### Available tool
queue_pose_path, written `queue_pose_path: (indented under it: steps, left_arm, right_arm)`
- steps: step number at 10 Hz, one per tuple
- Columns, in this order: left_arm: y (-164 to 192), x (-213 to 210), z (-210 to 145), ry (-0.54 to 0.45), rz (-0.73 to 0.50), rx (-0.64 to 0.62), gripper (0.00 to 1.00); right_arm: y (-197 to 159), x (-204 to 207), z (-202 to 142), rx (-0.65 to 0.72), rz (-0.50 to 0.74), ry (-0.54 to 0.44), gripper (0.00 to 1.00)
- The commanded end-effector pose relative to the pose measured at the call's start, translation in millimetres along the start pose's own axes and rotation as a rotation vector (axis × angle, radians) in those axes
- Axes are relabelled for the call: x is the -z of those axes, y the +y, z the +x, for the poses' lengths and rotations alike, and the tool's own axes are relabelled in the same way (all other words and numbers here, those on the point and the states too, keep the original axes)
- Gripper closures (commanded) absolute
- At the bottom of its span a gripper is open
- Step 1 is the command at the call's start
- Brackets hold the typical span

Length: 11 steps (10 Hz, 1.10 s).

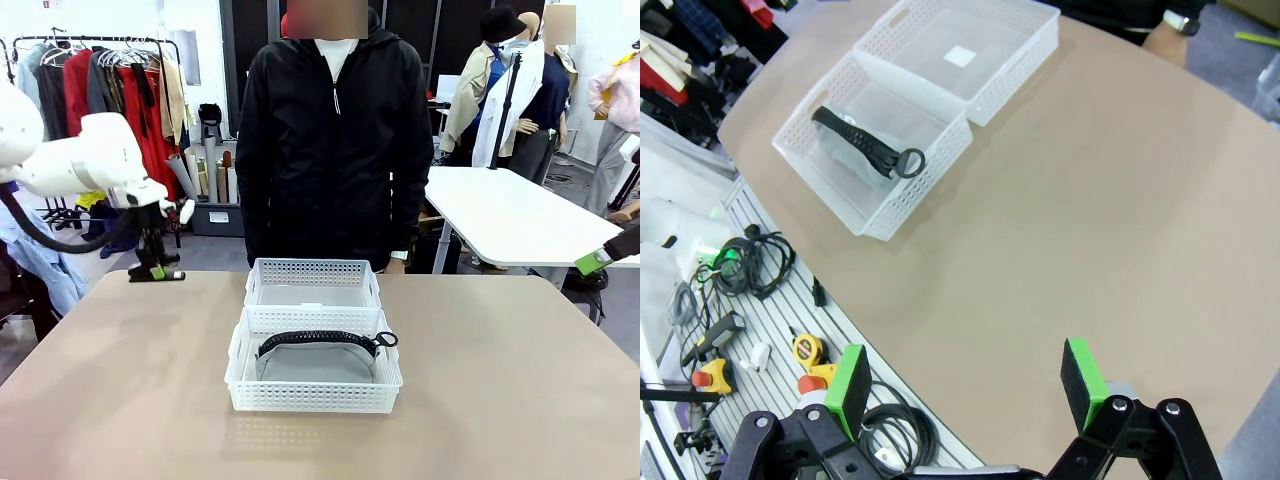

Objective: Distribute items into two baskets.
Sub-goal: Pick up the Stapler that the person points to.

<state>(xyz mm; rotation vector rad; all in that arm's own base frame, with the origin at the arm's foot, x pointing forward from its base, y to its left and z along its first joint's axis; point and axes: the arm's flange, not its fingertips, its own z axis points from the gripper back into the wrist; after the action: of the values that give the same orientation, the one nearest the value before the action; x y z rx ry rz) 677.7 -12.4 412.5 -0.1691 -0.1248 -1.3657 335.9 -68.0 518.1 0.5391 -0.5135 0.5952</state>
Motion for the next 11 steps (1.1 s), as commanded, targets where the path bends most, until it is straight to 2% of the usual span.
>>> queue_pose_path:
  steps: [1,4,6,8,11]
  left_arm:
    - [-19.1,-33.1,-4.8,0.014,0.016,-0.173,0.97]
    - [-65.9,-78.4,-19.3,-0.035,0.075,-0.362,0.97]
    - [-91.2,-91.6,-26.0,-0.014,0.109,-0.454,0.97]
    - [-108.7,-99.5,-25.9,-0.015,0.130,-0.488,0.97]
    - [-126.4,-107.1,-15.7,-0.031,0.157,-0.415,0.97]
  right_arm:
    - [-0.3,-1.1,-0.3,-0.012,0.004,-0.002,0.00]
    - [-0.3,-1.1,-0.3,-0.012,0.004,-0.002,0.00]
    - [-0.3,-1.1,-0.3,-0.012,0.004,-0.002,0.00]
    - [-0.3,-1.1,-0.3,-0.012,0.004,-0.002,0.00]
    - [-0.3,-1.1,-0.3,-0.012,0.004,-0.002,0.00]
